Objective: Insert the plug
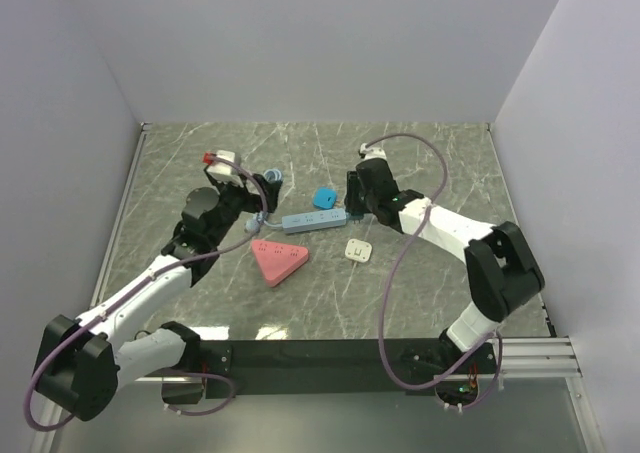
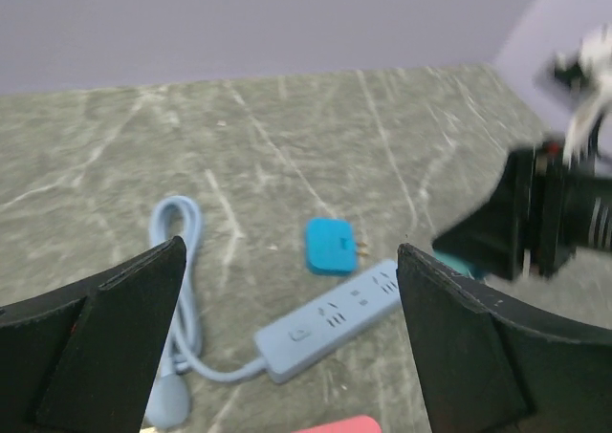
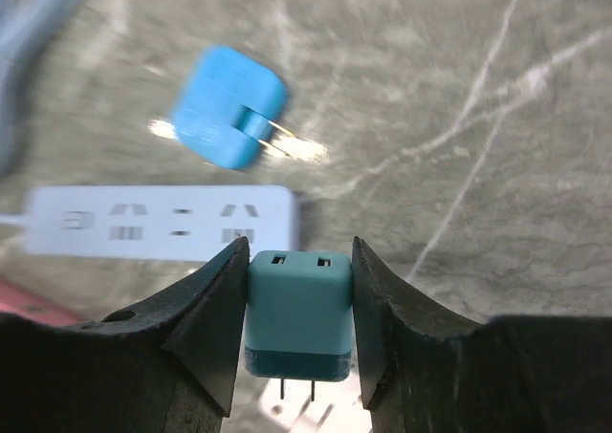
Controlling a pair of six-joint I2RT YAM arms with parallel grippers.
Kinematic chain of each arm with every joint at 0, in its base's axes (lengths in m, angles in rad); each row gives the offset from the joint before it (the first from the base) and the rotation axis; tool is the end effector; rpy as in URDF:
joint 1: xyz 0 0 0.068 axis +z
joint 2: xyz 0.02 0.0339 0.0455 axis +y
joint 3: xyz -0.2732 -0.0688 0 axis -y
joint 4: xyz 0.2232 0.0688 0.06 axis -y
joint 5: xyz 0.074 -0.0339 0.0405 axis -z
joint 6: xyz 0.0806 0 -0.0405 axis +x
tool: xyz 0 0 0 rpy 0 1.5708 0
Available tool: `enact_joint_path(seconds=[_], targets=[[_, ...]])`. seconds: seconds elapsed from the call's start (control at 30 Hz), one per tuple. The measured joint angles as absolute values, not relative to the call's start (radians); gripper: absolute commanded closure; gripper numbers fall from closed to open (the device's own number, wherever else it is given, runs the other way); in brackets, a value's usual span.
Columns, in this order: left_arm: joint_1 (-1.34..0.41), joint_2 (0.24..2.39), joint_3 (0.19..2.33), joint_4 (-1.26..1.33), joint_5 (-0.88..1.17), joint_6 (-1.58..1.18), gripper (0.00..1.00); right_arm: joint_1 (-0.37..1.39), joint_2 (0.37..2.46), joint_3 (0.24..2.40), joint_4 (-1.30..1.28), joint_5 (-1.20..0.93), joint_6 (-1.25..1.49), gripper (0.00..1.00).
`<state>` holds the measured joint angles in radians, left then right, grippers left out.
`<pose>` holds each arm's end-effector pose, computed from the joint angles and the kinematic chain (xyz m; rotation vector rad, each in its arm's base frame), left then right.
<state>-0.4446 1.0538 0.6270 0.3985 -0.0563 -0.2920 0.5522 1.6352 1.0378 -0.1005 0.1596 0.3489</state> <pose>0.2433 -0.1109 0.3088 0.0795 1.6223 -0.5256 0.3247 0.1850 0.2115 -0.1464 2.2708 0.2982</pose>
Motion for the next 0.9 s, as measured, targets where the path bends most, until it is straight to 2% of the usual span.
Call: enact_joint_path(seconds=[0.37,0.73,0.9], targets=[[-0.666,1.219,0.662,0.439,0.022,-0.167,0.01,0.554,1.407,1.012,0.047,-0.043,0.48,1.0],[-0.696,1.241,0.62,0.715,0.048,-0.304,0.0,0.607,1.339,0.918,0.222,-0.073,0.617,1.0],[-0.699,1.273,0.62,0.764,0.048,-0.346,0.01,0.621,1.339,0.897,0.27,-0.065,0.651,1.0]])
